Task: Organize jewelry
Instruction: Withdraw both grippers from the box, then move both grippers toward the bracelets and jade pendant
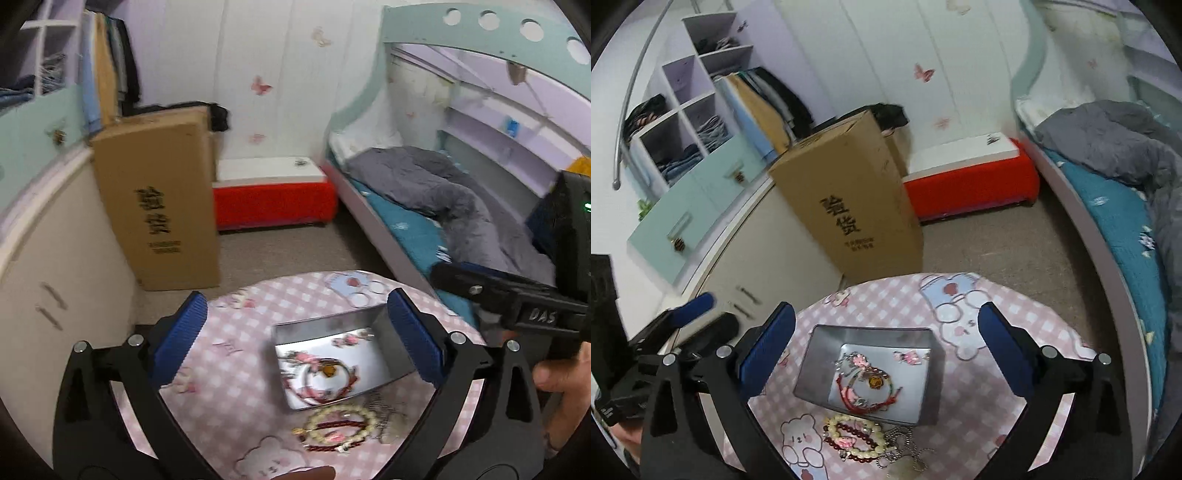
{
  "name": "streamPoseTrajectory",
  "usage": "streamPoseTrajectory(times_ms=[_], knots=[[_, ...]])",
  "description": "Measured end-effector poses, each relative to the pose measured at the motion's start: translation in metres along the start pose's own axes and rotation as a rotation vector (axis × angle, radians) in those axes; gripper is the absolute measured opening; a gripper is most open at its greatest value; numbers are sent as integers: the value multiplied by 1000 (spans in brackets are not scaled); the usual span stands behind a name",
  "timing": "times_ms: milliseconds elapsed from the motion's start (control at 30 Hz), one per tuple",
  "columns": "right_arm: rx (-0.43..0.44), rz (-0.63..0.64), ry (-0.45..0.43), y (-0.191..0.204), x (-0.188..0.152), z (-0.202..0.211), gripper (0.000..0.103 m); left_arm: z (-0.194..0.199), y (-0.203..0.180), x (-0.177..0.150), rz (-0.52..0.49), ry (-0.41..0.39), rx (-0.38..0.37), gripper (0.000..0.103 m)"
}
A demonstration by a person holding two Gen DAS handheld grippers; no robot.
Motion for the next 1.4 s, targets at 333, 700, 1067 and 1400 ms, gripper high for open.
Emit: streamPoseTrajectory(times_ms=[333, 700, 1067, 1400], knots=[[-100, 52, -145, 21, 4, 76, 95, 97, 3, 1, -17, -149, 154, 96], [-173, 117, -315, 38, -39, 184, 95, 194, -21, -26, -24, -283, 156, 96], [-252, 158, -336, 31, -86, 210, 95, 223, -25, -77, 23, -327, 163, 96], [-237, 181, -283, 14, -94, 180, 95, 189, -22, -96, 12, -274, 181, 96]])
Point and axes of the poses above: each gripper's, at about its wrist camera, not at the fingertips, and z roughly against the way its jaws point, y to its left, x to its top, the point moved 8 cm from there along -z, roughly the way its jaws point, and after that the axes turned 11 degrees about -x, right-handed, at the moved point
